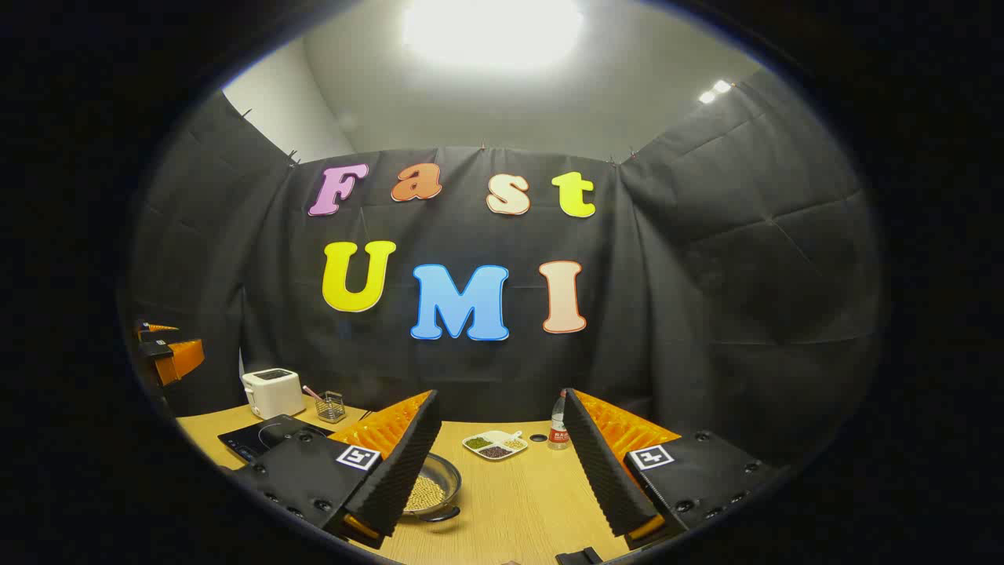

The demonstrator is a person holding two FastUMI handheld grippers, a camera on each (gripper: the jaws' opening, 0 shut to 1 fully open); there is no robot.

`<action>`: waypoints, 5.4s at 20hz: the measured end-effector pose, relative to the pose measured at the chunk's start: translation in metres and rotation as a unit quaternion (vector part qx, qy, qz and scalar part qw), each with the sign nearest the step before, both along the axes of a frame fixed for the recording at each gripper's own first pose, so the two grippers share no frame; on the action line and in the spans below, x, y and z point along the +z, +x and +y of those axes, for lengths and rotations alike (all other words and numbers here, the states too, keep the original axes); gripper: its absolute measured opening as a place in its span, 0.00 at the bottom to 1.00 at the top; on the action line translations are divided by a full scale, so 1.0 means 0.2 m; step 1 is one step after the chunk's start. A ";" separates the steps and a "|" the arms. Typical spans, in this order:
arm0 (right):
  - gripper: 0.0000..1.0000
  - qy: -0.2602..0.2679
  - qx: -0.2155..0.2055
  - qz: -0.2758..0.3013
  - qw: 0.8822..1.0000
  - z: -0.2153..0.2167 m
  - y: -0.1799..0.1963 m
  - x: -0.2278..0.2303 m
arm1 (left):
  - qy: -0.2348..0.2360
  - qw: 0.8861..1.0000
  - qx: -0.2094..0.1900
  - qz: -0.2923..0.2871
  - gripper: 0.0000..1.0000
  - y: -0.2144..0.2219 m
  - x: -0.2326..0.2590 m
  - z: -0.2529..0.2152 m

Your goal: First push the handle of the pot to place it horizontally, then grasp the pot with both hands and set it on the induction cooktop.

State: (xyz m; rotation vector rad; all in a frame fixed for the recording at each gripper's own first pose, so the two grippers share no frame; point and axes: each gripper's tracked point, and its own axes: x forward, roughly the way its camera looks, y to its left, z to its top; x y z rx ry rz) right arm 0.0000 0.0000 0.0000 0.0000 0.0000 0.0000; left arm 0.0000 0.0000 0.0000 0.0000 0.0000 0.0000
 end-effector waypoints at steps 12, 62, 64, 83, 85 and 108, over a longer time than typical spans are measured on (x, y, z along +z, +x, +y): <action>0.96 -0.002 -0.001 0.003 1.000 0.02 0.03 -0.01 | 0.003 1.000 0.000 0.007 0.76 0.02 -0.03 0.01; 0.02 -0.008 0.062 0.111 0.992 0.52 0.09 -0.40 | 0.010 1.000 0.007 -0.006 0.72 0.15 -0.12 0.52; 0.02 -0.012 0.077 0.124 0.989 0.56 0.08 -0.45 | 0.005 1.000 0.013 -0.005 0.72 0.14 -0.14 0.55; 0.02 -0.051 0.270 0.325 0.905 0.74 0.08 -1.22 | 0.022 0.997 0.078 0.021 0.75 0.26 -0.20 0.39; 0.02 -0.056 0.285 0.343 0.893 0.75 0.08 -1.28 | 0.026 0.996 0.084 0.027 0.72 0.27 -0.22 0.37; 0.00 -0.039 0.285 0.428 0.857 0.67 0.20 -1.58 | 0.045 0.993 0.098 0.043 0.73 0.37 -0.24 0.25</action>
